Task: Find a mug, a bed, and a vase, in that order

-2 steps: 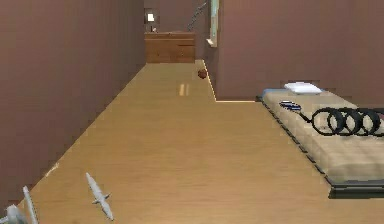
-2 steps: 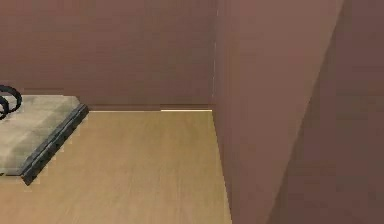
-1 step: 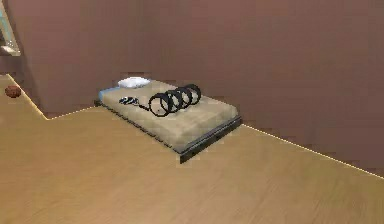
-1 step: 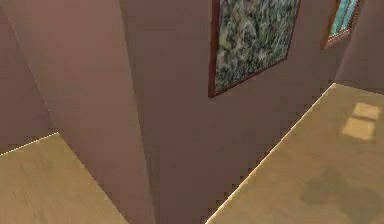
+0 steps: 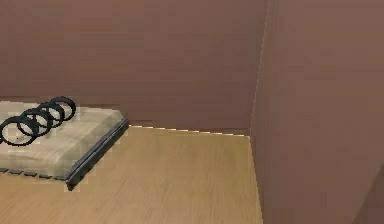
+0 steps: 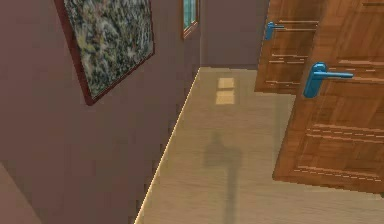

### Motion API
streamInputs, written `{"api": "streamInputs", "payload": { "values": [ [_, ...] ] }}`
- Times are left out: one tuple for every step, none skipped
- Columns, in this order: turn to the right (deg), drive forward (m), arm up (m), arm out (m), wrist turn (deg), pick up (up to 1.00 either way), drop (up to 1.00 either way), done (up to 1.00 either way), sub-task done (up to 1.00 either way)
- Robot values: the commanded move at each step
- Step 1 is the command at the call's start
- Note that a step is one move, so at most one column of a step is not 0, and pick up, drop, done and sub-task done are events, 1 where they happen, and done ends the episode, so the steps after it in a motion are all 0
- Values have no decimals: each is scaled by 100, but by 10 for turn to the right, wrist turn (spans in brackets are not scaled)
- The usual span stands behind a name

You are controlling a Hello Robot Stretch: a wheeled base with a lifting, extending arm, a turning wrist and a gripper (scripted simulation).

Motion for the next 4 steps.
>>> {"api": "streamInputs", "payload": {
  "values": [
    [0, 10, 0, 0, 0, 0, 0, 0, 0],
    [-450, 0, 0, 0, 0, 0, 0, 0, 0],
    [-330, 0, 0, 0, 0, 0, 0, 0, 0],
    [0, 100, 0, 0, 0, 0, 0, 0, 0]
  ]
}}
